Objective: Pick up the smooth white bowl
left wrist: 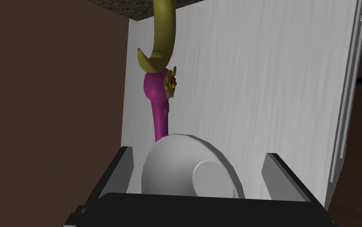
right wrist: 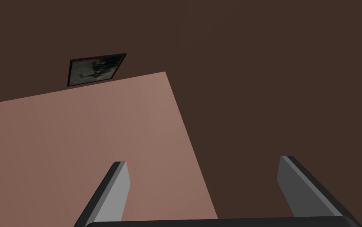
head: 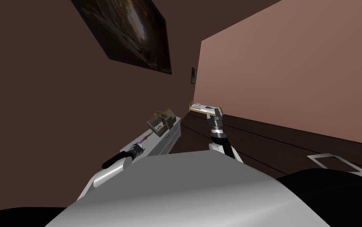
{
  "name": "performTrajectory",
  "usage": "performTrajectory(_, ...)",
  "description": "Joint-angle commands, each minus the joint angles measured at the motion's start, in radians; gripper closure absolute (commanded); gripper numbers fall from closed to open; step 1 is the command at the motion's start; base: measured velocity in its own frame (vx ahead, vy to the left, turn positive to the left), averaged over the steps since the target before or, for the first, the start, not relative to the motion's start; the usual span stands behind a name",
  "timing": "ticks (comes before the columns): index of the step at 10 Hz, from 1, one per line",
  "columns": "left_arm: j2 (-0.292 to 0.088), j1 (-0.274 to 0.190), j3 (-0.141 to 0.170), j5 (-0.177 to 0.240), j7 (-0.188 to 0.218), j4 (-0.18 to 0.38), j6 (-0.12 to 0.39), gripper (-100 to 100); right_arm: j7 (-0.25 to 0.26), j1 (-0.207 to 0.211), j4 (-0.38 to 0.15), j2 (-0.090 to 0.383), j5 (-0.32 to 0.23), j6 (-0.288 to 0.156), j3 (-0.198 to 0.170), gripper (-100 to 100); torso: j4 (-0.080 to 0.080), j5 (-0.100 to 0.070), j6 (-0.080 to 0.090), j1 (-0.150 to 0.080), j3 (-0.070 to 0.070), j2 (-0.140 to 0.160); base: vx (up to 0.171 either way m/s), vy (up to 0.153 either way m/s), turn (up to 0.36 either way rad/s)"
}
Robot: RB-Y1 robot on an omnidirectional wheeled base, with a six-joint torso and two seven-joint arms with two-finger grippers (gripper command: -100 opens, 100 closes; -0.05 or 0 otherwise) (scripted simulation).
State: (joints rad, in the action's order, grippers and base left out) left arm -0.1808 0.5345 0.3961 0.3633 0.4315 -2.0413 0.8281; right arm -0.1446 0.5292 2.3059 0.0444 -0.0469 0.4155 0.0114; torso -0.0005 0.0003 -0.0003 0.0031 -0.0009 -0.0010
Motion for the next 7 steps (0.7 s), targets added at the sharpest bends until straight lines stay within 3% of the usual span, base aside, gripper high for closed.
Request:
performTrajectory(1,-0.005,0.002,0.008,-0.002,0.012,0.000,0.039,-100,0.000,0.000,0.000,0.000,0.000,0.000,0.000,0,0.000,0.000,0.000,0.000,0.000,0.000,0.022,0.025,0.006)
performTrajectory(5,-0.005,0.042,0.033,0.005,0.045,0.048,0.142,-100,0.000,0.000,0.000,0.000,0.000,0.000,0.000,0,0.000,0.000,0.000,0.001,0.000,-0.001,0.033,0.041,0.004)
performTrajectory(7,0.000,0.043,0.031,0.001,0.047,0.051,0.145,-100,0.000,0.000,0.000,0.000,0.000,0.000,0.000,0,0.000,0.000,0.000,0.001,0.000,0.000,0.022,0.032,0.001)
